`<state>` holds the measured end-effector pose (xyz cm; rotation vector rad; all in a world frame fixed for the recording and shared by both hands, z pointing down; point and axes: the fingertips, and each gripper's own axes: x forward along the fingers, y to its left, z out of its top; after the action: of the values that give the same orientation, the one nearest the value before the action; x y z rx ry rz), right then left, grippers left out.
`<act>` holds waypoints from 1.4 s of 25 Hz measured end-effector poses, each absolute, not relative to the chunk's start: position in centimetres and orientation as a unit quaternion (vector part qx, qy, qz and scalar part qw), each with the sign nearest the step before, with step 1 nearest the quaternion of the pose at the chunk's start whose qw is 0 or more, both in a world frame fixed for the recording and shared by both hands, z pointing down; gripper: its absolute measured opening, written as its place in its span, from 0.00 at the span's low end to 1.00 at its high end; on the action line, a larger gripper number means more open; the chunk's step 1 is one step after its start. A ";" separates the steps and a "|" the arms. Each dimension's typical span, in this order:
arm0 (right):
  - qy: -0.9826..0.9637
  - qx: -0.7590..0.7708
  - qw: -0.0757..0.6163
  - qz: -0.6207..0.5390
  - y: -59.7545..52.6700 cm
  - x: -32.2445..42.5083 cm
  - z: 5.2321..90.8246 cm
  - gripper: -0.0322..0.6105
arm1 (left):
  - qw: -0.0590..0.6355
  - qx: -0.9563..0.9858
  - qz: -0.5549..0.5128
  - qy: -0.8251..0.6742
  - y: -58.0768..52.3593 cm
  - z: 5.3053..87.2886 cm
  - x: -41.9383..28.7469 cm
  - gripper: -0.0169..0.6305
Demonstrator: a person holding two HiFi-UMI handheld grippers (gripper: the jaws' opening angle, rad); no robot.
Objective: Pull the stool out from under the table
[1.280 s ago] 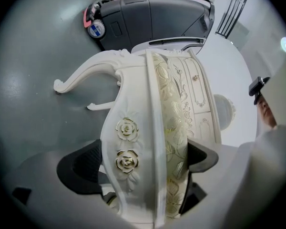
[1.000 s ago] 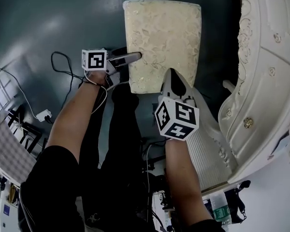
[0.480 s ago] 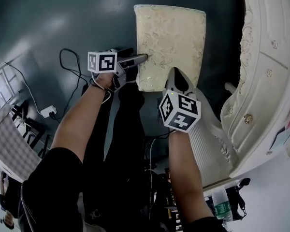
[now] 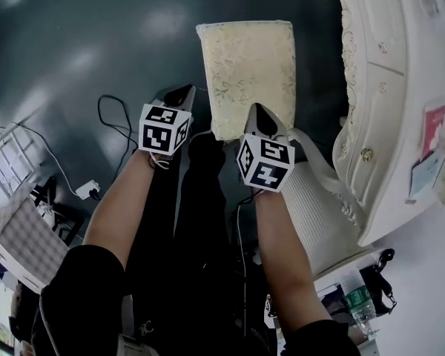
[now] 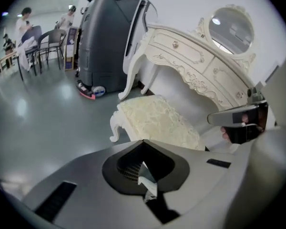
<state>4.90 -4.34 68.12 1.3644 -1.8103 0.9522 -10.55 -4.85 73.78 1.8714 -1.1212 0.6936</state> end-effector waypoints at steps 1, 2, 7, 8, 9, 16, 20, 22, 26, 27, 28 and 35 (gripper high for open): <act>-0.696 0.527 0.326 0.364 -4.5 4.5 67.3 0.06 | 0.402 0.751 0.279 -0.443 -5.3 72.3 -10.2 0.03; -0.698 0.531 0.316 0.362 -4.8 4.1 66.2 0.06 | 0.391 0.757 0.278 -0.443 -6.0 70.6 -9.9 0.03; -0.714 0.556 0.239 0.352 -6.9 3.0 59.1 0.06 | 0.338 0.799 0.243 -0.434 -9.6 60.9 -7.4 0.03; -0.718 0.556 0.220 0.356 -7.1 2.9 57.6 0.06 | 0.336 0.807 0.233 -0.427 -9.8 58.9 -6.7 0.03; -0.721 0.556 0.208 0.357 -7.3 3.0 56.0 0.06 | 0.332 0.815 0.227 -0.418 -9.8 57.0 -5.9 0.03; -0.722 0.616 0.168 0.268 -10.1 5.9 43.0 0.06 | 0.260 0.869 0.197 -0.372 -11.6 43.0 -1.8 0.03; -0.700 0.664 0.119 0.234 -9.9 9.5 35.6 0.06 | 0.235 0.883 0.188 -0.361 -11.9 36.3 0.4 0.03; -0.684 0.689 0.100 0.219 -9.1 11.8 32.4 0.06 | 0.223 0.890 0.182 -0.353 -11.8 33.1 1.5 0.03; -0.651 0.731 0.074 0.192 -7.6 16.3 27.1 0.06 | 0.201 0.906 0.170 -0.333 -12.0 27.9 4.0 0.03; -0.645 0.738 0.072 0.186 -7.4 17.1 25.9 0.06 | 0.193 0.910 0.171 -0.326 -12.1 26.9 4.8 0.03; -0.640 0.745 0.067 0.180 -7.3 17.7 24.7 0.06 | 0.184 0.914 0.171 -0.319 -12.2 25.9 5.6 0.03; -0.631 0.767 0.016 0.111 -7.7 19.8 15.2 0.06 | 0.143 0.929 0.151 -0.305 -13.3 18.2 9.8 0.03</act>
<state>19.83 -7.68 15.21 2.3865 -1.9625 0.3463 9.82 -13.32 18.20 2.6814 -0.8801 0.4360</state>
